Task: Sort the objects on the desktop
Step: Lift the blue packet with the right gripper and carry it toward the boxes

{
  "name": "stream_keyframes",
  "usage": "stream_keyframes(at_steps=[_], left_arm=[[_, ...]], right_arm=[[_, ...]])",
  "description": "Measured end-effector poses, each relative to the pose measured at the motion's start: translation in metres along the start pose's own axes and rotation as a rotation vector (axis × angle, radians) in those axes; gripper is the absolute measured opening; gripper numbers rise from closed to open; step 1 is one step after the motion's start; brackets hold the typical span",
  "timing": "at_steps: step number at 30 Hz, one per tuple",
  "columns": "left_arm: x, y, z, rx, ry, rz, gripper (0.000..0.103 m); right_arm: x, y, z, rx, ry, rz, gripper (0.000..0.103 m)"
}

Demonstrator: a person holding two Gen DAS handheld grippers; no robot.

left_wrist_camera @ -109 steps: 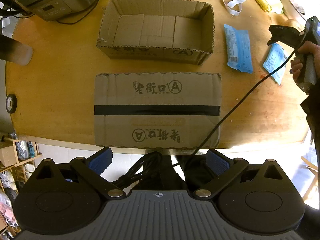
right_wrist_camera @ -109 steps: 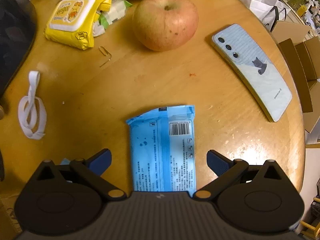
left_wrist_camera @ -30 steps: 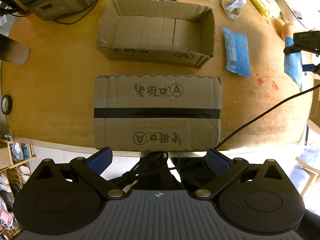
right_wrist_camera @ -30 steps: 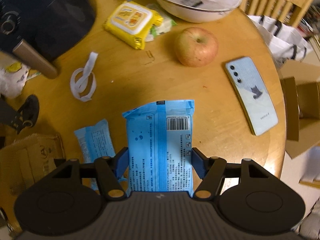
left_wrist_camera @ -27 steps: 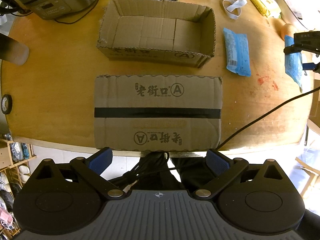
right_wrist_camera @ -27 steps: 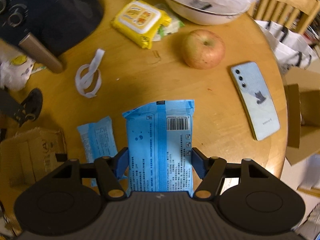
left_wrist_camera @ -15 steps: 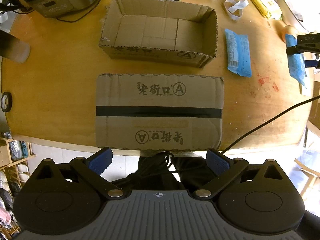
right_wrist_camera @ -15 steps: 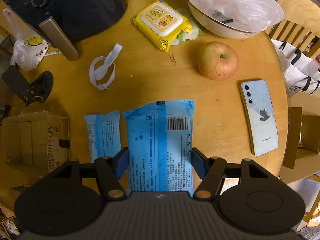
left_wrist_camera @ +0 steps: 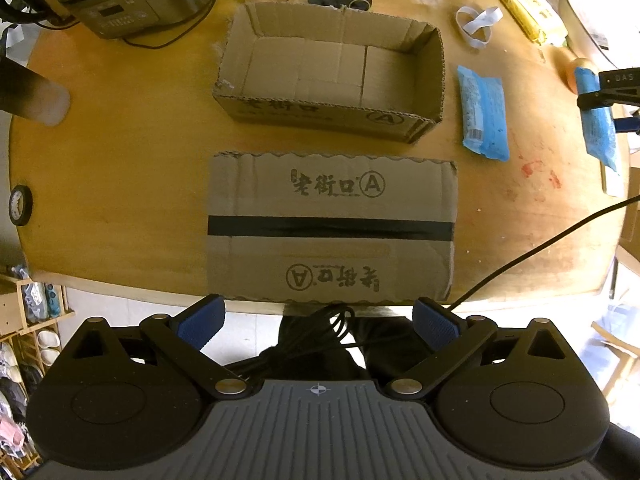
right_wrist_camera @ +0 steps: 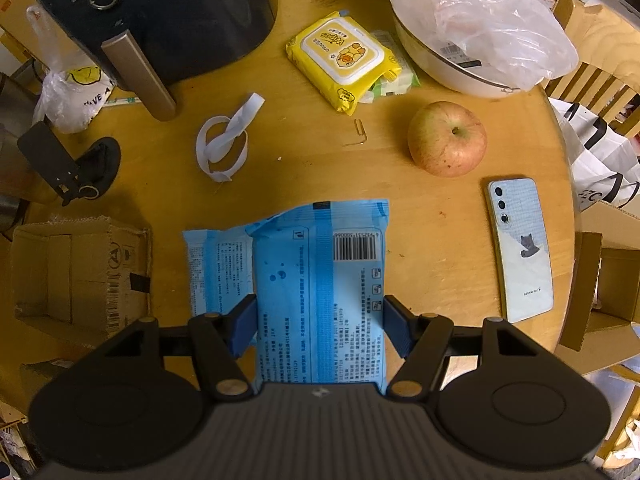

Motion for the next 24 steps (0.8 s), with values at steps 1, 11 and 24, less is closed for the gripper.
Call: stream_keyframes(at_steps=[1, 11, 24], left_arm=[[-0.001, 0.000, 0.000, 0.001, -0.001, -0.001, 0.103], [-0.011, 0.003, -0.001, 0.001, -0.008, -0.023, 0.103], [-0.028, 0.005, -0.003, 0.001, -0.019, -0.029, 0.103]], right_arm=[[-0.001, 0.000, 0.001, 0.001, 0.001, -0.002, 0.065], [-0.011, -0.005, 0.000, 0.000, -0.001, -0.022, 0.065], [-0.029, -0.006, 0.001, 0.006, -0.005, -0.031, 0.065]])
Point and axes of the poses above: each gripper's, at about its wrist camera, not at the fingertips, and z roughly against the way its jaws point, x to its right, y to its top, the point moved 5 cm from there along -z, roughly the way its jaws point, and after that the axes turned 2 degrees about -z, right-handed, at the moved point
